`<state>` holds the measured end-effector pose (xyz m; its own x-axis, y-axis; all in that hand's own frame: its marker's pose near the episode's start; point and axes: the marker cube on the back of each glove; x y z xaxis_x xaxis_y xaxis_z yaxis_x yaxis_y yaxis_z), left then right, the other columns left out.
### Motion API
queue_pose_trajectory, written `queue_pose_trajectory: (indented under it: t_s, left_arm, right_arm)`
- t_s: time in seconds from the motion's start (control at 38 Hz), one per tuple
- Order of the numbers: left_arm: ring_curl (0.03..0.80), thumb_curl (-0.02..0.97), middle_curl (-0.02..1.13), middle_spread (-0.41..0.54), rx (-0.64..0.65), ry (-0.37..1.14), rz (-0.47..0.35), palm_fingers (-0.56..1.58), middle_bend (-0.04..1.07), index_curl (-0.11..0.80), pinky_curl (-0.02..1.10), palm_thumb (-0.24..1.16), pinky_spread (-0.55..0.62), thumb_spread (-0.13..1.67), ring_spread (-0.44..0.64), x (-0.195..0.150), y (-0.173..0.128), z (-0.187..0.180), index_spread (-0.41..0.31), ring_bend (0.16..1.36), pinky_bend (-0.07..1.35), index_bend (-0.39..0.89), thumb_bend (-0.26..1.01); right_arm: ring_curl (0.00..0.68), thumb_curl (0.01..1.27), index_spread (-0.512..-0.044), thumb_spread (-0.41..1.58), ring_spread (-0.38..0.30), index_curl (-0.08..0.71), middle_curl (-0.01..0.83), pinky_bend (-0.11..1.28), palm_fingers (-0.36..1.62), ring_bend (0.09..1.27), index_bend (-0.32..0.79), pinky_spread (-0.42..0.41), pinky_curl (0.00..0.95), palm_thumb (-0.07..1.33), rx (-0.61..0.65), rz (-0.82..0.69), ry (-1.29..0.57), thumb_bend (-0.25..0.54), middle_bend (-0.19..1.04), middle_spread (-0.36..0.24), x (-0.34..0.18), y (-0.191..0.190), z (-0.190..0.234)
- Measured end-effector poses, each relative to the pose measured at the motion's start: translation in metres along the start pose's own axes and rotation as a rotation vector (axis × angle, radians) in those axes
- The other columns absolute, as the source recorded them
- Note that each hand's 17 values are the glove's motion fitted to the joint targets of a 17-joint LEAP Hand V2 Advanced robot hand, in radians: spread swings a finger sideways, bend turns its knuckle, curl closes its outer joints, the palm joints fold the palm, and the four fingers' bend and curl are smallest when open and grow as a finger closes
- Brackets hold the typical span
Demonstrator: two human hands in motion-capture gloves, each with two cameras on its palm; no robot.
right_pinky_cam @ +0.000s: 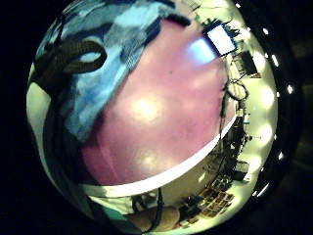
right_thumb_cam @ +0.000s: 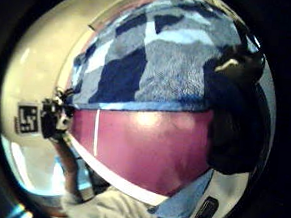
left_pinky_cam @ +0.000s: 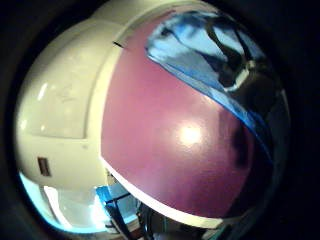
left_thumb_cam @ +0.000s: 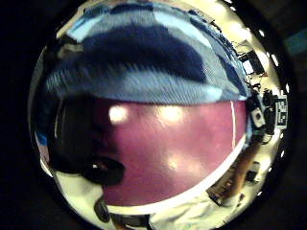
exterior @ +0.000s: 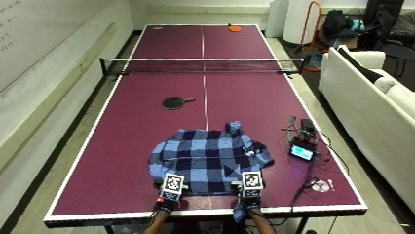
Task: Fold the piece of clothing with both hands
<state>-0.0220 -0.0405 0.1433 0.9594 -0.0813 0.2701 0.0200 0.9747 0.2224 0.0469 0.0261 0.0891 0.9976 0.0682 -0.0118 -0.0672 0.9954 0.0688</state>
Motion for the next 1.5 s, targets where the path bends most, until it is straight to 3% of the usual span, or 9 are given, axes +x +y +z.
queue_pose_trajectory:
  t_s: [0.08,0.13,0.16,0.18,0.42,0.79,1.03,1.34,1.5]
  left_arm:
    - [0.281,0.203,0.31,-0.023,0.070,-0.027,0.003,0.60,0.21,0.294,0.32,0.19,0.18,1.35,0.06,-0.001,0.004,-0.004,-0.106,0.65,0.46,0.20,0.08]
    - [0.274,0.244,0.32,-0.125,0.078,0.010,0.015,0.97,0.26,0.321,0.29,0.34,0.04,1.35,-0.11,-0.003,0.016,-0.017,-0.177,0.68,0.39,0.28,0.15]
    - [0.273,0.251,0.32,-0.153,0.087,0.035,0.019,1.01,0.28,0.328,0.29,0.37,0.00,1.35,-0.15,-0.005,0.022,-0.025,-0.192,0.67,0.37,0.28,0.16]
    - [0.283,0.255,0.34,-0.177,0.101,0.056,0.021,1.05,0.30,0.334,0.29,0.39,-0.03,1.35,-0.18,-0.009,0.028,-0.034,-0.208,0.67,0.35,0.27,0.17]
    - [0.354,0.283,0.44,-0.299,0.135,0.172,0.061,1.21,0.41,0.367,0.33,0.57,-0.20,1.33,-0.33,-0.044,0.070,-0.128,-0.282,0.67,0.25,0.18,0.22]
    - [0.396,0.276,0.48,-0.355,-0.048,0.136,0.033,1.30,0.44,0.426,0.36,0.65,-0.30,1.31,-0.40,-0.054,-0.117,-0.135,-0.329,0.69,0.23,0.21,0.20]
    - [0.414,0.264,0.50,-0.370,-0.195,0.147,-0.040,1.31,0.48,0.456,0.38,0.67,-0.32,1.31,-0.40,-0.052,-0.123,-0.150,-0.340,0.71,0.22,0.20,0.17]
    - [0.425,0.250,0.48,-0.295,0.129,0.138,-0.038,0.88,0.28,0.374,0.44,0.67,-0.23,1.30,-0.34,-0.044,-0.110,-0.144,-0.241,0.67,0.36,0.06,0.13]
    - [0.407,0.248,0.44,-0.245,0.149,0.088,0.072,0.77,0.16,0.346,0.46,0.68,-0.16,1.29,-0.28,-0.031,-0.083,-0.130,-0.202,0.62,0.40,0.09,0.10]
  right_arm:
    - [0.253,0.31,-0.346,1.28,-0.155,0.335,0.332,0.30,0.81,0.39,0.33,0.050,0.282,0.82,0.079,-0.019,0.018,0.235,0.24,-0.163,0.013,-0.017,0.021]
    - [0.273,0.32,-0.338,1.26,-0.213,0.325,0.349,0.32,1.08,0.46,0.26,-0.021,0.285,0.88,0.064,-0.053,-0.011,0.253,0.28,-0.203,0.021,-0.018,0.023]
    - [0.259,0.32,-0.336,1.27,-0.207,0.345,0.335,0.29,0.92,0.40,0.29,-0.006,0.279,0.88,0.030,-0.076,-0.035,0.252,0.22,-0.193,0.024,-0.015,0.021]
    - [0.319,0.32,-0.332,1.25,-0.242,0.342,0.370,0.35,1.16,0.50,0.22,-0.061,0.320,0.90,-0.017,-0.101,-0.061,0.250,0.30,-0.220,0.027,-0.010,0.015]
    - [0.376,0.33,-0.335,1.14,-0.293,0.342,0.404,0.40,1.25,0.58,0.12,-0.190,0.359,1.00,-0.283,-0.269,-0.216,0.233,0.33,-0.264,0.047,0.021,-0.089]
    - [0.442,0.33,-0.327,1.04,-0.272,0.322,0.439,0.48,1.32,0.73,0.13,-0.325,0.385,1.04,-0.450,0.012,-0.206,0.151,0.37,-0.264,0.021,-0.141,-0.150]
    - [0.453,0.33,-0.328,1.02,-0.259,0.338,0.452,0.48,1.32,0.75,0.15,-0.343,0.389,1.06,-0.504,0.175,-0.208,0.113,0.38,-0.261,0.023,-0.212,-0.109]
    - [0.430,0.32,-0.333,1.03,-0.237,0.320,0.432,0.47,0.87,0.61,0.12,-0.174,0.398,0.95,-0.002,0.315,-0.410,-0.018,0.28,-0.233,0.072,-0.147,-0.106]
    - [0.390,0.32,-0.327,1.09,-0.203,0.305,0.426,0.44,0.89,0.53,0.12,-0.104,0.374,0.90,-0.027,0.480,-0.220,-0.024,0.26,-0.205,0.106,-0.076,-0.074]
